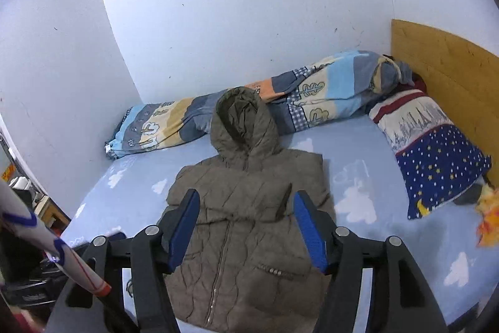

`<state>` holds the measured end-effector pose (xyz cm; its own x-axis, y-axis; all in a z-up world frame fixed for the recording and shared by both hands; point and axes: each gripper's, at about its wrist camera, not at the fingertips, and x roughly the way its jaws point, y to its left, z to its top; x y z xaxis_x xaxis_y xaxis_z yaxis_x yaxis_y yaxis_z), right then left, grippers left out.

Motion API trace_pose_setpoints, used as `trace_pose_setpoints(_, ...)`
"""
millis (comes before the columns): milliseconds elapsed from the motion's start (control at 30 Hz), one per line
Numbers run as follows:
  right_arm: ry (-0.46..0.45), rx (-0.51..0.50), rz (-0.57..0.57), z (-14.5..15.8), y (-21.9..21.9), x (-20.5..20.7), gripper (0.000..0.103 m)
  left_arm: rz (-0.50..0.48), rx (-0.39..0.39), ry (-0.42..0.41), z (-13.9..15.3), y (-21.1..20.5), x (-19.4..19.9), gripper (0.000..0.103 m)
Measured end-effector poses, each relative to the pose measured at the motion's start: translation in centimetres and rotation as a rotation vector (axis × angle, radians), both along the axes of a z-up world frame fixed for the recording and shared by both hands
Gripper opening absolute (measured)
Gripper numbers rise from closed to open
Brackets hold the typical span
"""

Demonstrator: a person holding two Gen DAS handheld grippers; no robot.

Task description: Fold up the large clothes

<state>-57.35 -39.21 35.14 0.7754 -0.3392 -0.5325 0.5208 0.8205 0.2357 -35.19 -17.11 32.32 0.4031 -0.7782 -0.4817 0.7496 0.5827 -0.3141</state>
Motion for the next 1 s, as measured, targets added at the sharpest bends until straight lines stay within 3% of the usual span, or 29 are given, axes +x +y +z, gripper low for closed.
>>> trace_pose_setpoints(133, 0.064, -0.028, 0.028, -0.1, -1.4, 4.4, 0.067, 0.238, 0.106, -0.102, -4.1, -0.1, 7.0, 0.059)
trace_pose_setpoints(300, 0.115, -0.016, 0.048, -1.0, -5.2, 11.3, 0.067, 0.351, 0.183, -0.127, -11.3, -1.8, 13.5, 0.059)
trace_pose_setpoints(367, 0.144, -0.027, 0.049, -1.5, -7.6, 15.6, 0.067, 0.347, 0.253, -0.088, -14.3, -3.4, 15.6, 0.059)
trace_pose_setpoints(433, 0.147, -0.035, 0.044, -2.1, -9.6, 19.1, 0.067, 0.317, 0.255, -0.057, -15.5, -4.1, 17.1, 0.059)
trace_pose_setpoints(600, 0.171, -0.004, 0.034, -5.5, -16.5, 29.7, 0.067, 0.258, 0.238, -0.084, -16.4, -4.2, 17.7, 0.059)
trace_pose_setpoints(733, 0.207, -0.024, 0.006, -9.1, -21.7, 38.2, 0.067, 0.226, 0.280, -0.113, -18.0, -4.4, 18.6, 0.059)
trace_pose_setpoints(900, 0.289, -0.138, -0.065, -12.5, -26.2, 45.8, 0.067, 0.246, 0.293, -0.070, -18.9, -2.9, 20.3, 0.059)
trace_pose_setpoints(1000, 0.285, -0.174, -0.117, -13.3, -28.9, 48.4, 0.067, 0.264, 0.304, -0.063, -19.4, -2.5, 21.2, 0.059)
